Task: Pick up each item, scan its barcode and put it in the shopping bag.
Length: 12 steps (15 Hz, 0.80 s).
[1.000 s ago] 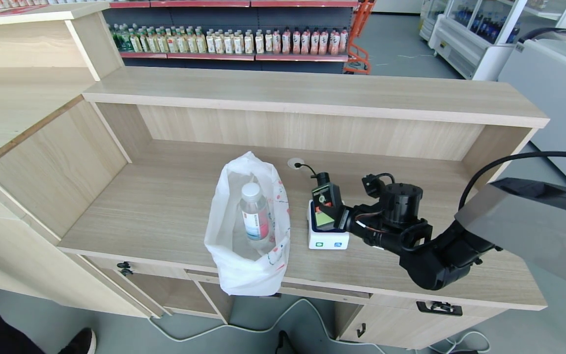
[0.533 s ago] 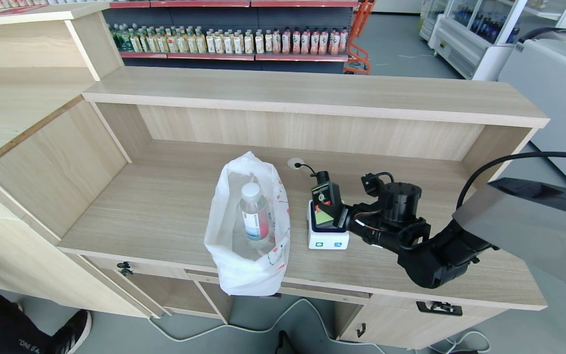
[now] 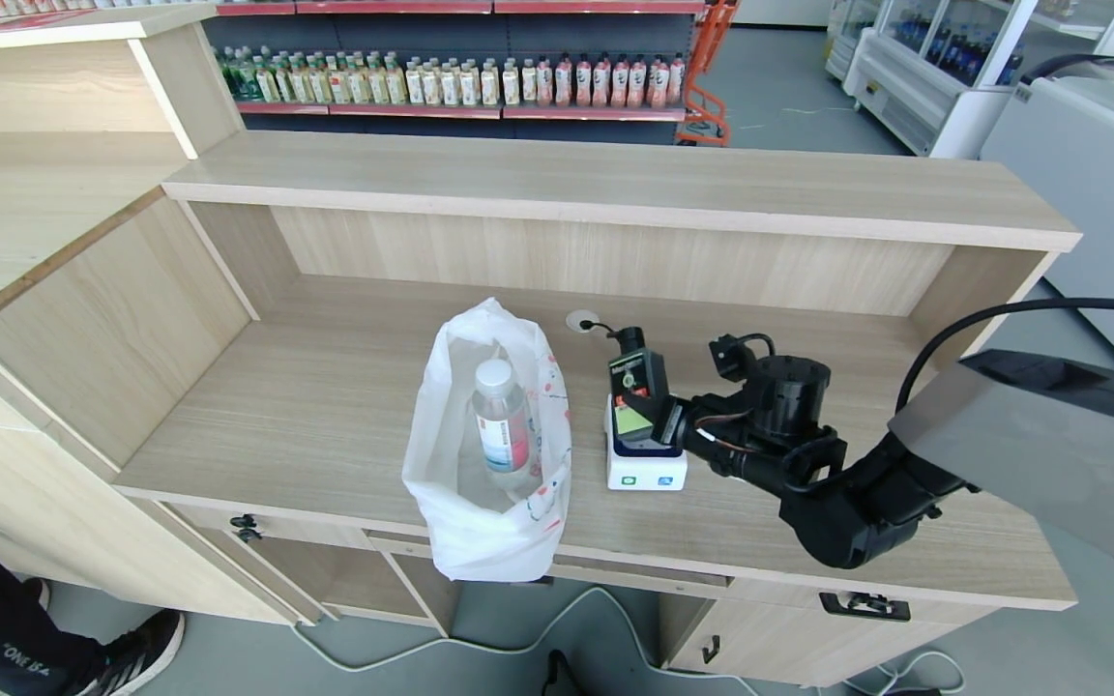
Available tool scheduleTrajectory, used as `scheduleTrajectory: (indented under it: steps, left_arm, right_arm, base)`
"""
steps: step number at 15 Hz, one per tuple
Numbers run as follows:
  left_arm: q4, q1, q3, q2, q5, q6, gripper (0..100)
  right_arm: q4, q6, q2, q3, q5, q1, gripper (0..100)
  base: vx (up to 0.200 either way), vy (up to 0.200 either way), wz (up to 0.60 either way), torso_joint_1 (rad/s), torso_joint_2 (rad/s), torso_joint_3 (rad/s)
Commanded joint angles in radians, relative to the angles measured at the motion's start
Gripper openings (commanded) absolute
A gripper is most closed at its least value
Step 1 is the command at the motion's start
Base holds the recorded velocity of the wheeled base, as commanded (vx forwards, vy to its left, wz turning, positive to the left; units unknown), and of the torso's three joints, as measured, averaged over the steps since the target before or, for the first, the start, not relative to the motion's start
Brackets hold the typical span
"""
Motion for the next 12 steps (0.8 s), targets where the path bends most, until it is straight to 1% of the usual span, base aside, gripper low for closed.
scheduleTrajectory:
  steps: [1,2,3,4,5,8,12]
  left_arm:
    - [0.000,0.000,0.000,0.000,0.000,0.000,0]
    - [0.000,0.000,0.000,0.000,0.000,0.000,0]
    - [0.000,0.000,0.000,0.000,0.000,0.000,0]
    - [0.000,0.000,0.000,0.000,0.000,0.000,0]
    - [0.000,0.000,0.000,0.000,0.000,0.000,0]
    - [0.000,0.000,0.000,0.000,0.000,0.000,0]
    - [0.000,0.000,0.000,0.000,0.000,0.000,0]
  right_arm:
    - [-0.010,-0.069,-0.156,0.073,0.000,-0.032,0]
    - [-0.009,-0.115,-0.205,0.116,0.002,-0.042,0]
    - [-0.019,-0.233,-0.310,0.213,0.005,-0.065,0]
    - [-0.012,-0.299,-0.382,0.260,0.006,-0.084,0]
    - [-0.010,-0.334,-0.437,0.280,0.005,-0.096,0]
    - [-0.010,-0.405,-0.531,0.332,0.003,-0.099,0]
    - [-0.016,-0.442,-0.587,0.443,-0.006,-0.105,0]
  base:
    - [0.000,0.000,0.00,0.000,0.00,0.000]
    - [0.000,0.000,0.00,0.000,0.00,0.000]
    - [0.000,0.000,0.00,0.000,0.00,0.000]
    - [0.000,0.000,0.00,0.000,0.00,0.000]
    - [0.000,0.000,0.00,0.000,0.00,0.000]
    - [0.000,0.000,0.00,0.000,0.00,0.000]
    - [0.000,0.000,0.00,0.000,0.00,0.000]
